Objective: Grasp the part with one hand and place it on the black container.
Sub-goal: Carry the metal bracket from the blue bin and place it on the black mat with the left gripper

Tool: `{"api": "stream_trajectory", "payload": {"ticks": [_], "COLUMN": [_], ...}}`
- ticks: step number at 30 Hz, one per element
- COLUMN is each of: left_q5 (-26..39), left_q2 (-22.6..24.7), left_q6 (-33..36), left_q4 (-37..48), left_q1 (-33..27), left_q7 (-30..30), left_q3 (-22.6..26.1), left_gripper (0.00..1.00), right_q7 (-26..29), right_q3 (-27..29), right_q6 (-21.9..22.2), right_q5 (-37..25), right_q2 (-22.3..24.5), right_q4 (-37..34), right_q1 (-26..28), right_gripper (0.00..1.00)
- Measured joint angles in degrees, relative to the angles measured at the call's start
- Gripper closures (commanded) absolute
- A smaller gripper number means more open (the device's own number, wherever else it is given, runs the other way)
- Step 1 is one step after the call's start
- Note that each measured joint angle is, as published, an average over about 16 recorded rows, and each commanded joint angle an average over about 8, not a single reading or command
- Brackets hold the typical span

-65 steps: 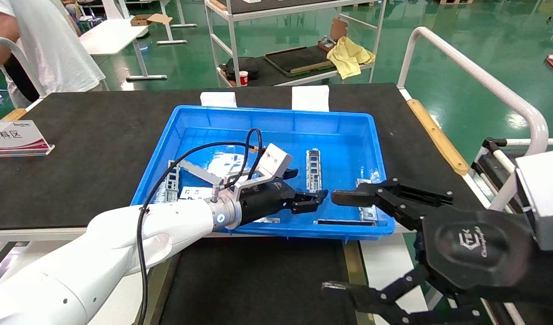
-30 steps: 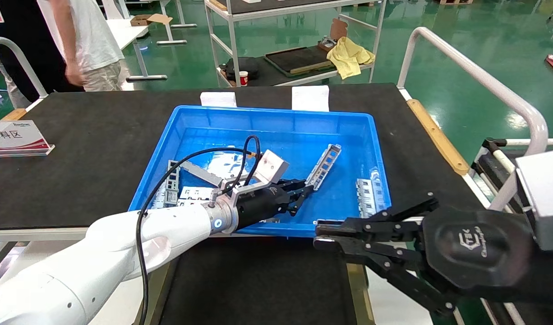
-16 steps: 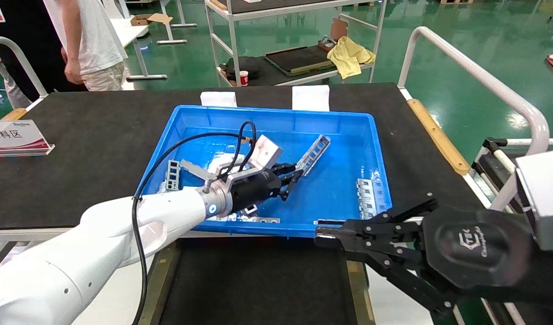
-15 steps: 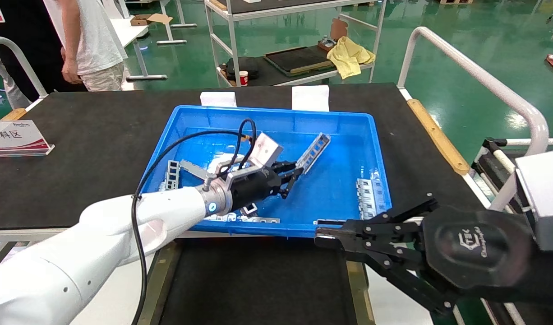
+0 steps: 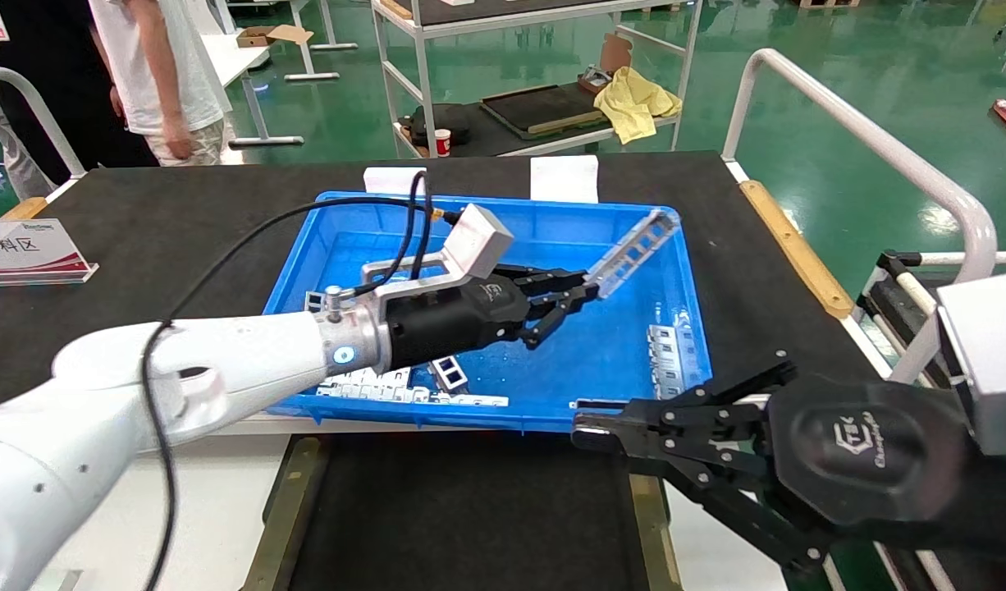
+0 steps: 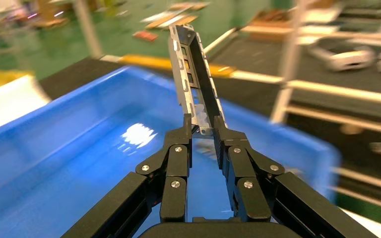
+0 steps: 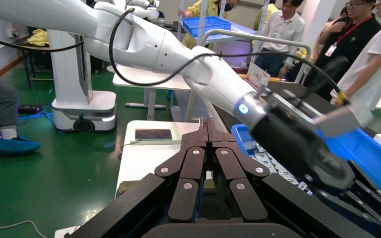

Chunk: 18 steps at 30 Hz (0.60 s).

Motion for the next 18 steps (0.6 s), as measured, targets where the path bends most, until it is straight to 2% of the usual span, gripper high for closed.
{"api": "stream_trajectory", "payload": {"ticks": [10, 18], "left_q5": [-1.6, -0.6], "left_q2": [-5.9, -11.6], "left_q6": [20.7, 28.2], "left_q4": [1.3, -0.5], "left_q1": [0.2, 3.2], "left_q7": [2.1, 3.0], "left_q3": [-0.5, 0.5], "left_gripper": [1.0, 1.0], "right_q7": [0.0, 0.0], "right_q3": [0.0, 0.0], "right_q6": [0.0, 0.0], "right_q5": [0.0, 0.0], "right_q2": [0.0, 0.0], "right_q4": [0.0, 0.0], "right_q1": [0.0, 0.0], "right_gripper": [1.0, 1.0]}}
